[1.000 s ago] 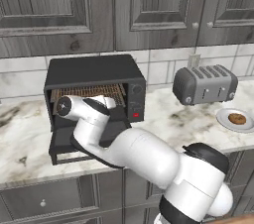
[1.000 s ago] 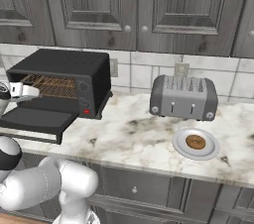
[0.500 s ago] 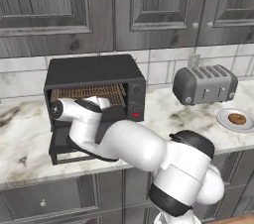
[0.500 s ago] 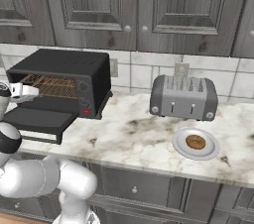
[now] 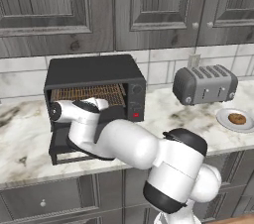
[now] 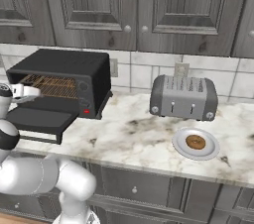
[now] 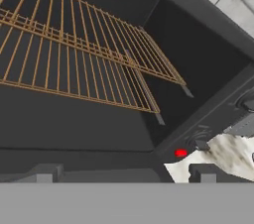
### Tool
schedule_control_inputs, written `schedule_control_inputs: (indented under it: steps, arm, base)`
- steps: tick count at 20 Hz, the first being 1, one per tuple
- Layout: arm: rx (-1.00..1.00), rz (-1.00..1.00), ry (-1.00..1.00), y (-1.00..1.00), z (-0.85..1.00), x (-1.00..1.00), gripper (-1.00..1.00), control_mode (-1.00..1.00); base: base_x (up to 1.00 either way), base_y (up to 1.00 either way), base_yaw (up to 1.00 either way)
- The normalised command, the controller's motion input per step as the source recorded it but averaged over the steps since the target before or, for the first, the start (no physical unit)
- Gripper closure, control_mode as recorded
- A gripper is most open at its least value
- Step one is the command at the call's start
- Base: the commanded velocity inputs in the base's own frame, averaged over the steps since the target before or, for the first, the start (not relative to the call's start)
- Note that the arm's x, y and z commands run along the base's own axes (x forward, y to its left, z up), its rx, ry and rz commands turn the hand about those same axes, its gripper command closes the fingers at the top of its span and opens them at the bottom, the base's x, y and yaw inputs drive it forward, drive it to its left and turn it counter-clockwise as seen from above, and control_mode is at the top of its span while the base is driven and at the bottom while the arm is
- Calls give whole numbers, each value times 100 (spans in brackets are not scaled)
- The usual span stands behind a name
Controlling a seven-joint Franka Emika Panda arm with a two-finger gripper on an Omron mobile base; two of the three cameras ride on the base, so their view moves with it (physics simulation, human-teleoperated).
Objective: Pick up the bagel from the plate, place it on the toaster oven rack, close the door, and set the timer.
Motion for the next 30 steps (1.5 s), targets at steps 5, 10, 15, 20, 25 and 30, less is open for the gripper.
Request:
schedule_control_inputs:
  steps: [5,10,15,20,25,30]
  arm:
    - [0,3,0,0,-13,24,-100,-100]
    - [-3,5,0,0,-4,22,-100,-100]
    - [-9,4,0,0,-12,5,-100,-100]
    - [-9,4,0,0,-21,18,-100,-100]
    - [-4,5,0,0,-17,28,-100,-100]
    - [-1,4,0,0,-14,21,-100,-100]
  base:
    - [0,0,0]
    - [0,0,0]
    - [0,0,0]
    - [0,0,0]
    - [0,0,0]
    - [0,0,0]
